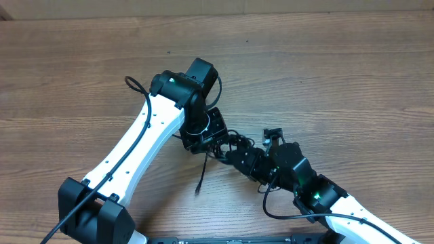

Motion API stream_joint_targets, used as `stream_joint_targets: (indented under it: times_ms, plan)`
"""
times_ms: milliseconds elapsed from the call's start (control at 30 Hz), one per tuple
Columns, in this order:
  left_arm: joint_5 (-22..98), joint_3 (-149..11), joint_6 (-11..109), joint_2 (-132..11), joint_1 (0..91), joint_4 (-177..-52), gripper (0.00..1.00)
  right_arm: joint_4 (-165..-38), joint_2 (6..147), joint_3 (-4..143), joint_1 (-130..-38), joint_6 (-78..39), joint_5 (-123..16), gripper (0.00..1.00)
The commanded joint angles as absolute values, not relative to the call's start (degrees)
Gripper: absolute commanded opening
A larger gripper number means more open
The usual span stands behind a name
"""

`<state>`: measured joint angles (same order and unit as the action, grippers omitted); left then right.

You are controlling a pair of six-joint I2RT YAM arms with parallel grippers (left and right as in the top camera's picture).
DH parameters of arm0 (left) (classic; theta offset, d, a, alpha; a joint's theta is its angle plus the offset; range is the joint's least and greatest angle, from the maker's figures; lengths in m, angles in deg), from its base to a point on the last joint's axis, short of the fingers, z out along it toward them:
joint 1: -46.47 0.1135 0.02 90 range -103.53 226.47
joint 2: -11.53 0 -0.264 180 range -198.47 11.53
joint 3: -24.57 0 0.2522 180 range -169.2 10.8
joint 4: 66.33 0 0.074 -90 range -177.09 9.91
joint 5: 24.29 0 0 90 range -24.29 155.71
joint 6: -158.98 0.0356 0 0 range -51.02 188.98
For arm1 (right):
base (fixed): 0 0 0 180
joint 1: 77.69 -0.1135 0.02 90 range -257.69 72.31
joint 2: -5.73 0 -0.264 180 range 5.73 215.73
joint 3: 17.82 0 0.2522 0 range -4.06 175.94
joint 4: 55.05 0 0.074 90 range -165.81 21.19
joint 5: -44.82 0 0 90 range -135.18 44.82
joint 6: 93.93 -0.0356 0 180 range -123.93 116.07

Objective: Untangle cables

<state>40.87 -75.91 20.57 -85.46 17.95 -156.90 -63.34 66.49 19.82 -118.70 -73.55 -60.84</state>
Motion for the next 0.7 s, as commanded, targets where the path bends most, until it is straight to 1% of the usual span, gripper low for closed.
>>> stream_joint_targets:
  times_ms: [0, 67, 100, 167, 300, 333, 367, 433, 567, 667]
  plan:
    - [38.8, -76.4, 23.9, -86.0, 17.6, -157.9, 0.40, -61.8, 66.3, 20.0, -118.8, -73.1, -56.7, 0.18]
    - [41.1, -76.2, 23.6, -86.0, 17.6, -158.7, 0.39, -61.8, 66.3, 20.0, -118.8, -73.1, -56.7, 0.18]
    - [42.6, -76.0, 22.7, -86.0, 17.6, -159.1, 0.41, -61.8, 66.3, 20.0, -118.8, -73.0, -56.7, 0.18]
    - [45.7, -75.5, 19.6, -86.0, 17.6, -159.5, 0.54, -61.8, 66.3, 20.0, -118.8, -73.0, -56.8, 0.18]
    - [46.3, -73.0, 11.4, -86.0, 17.6, -159.0, 0.91, -61.8, 66.3, 20.0, -118.8, -73.1, -56.8, 0.18]
    - [45.9, -72.0, 9.0, -86.0, 17.6, -158.6, 0.97, -61.8, 66.3, 20.0, -118.8, -73.1, -56.8, 0.18]
    - [45.3, -71.0, 6.5, -86.0, 17.6, -157.9, 0.98, -61.8, 66.3, 20.0, -118.8, -73.1, -56.8, 0.18]
    - [42.8, -68.2, 1.7, -86.0, 17.6, -155.1, 0.93, -61.8, 66.3, 20.0, -118.8, -73.1, -56.8, 0.18]
    - [37.3, -62.4, -6.4, -86.0, 17.6, -147.5, 0.79, -61.9, 66.3, 20.0, -118.8, -73.1, -56.9, 0.18]
    - [35.0, -59.1, -11.6, -86.0, 17.6, -143.1, 0.61, -62.1, 66.3, 20.0, -118.8, -73.1, -57.3, 0.18]
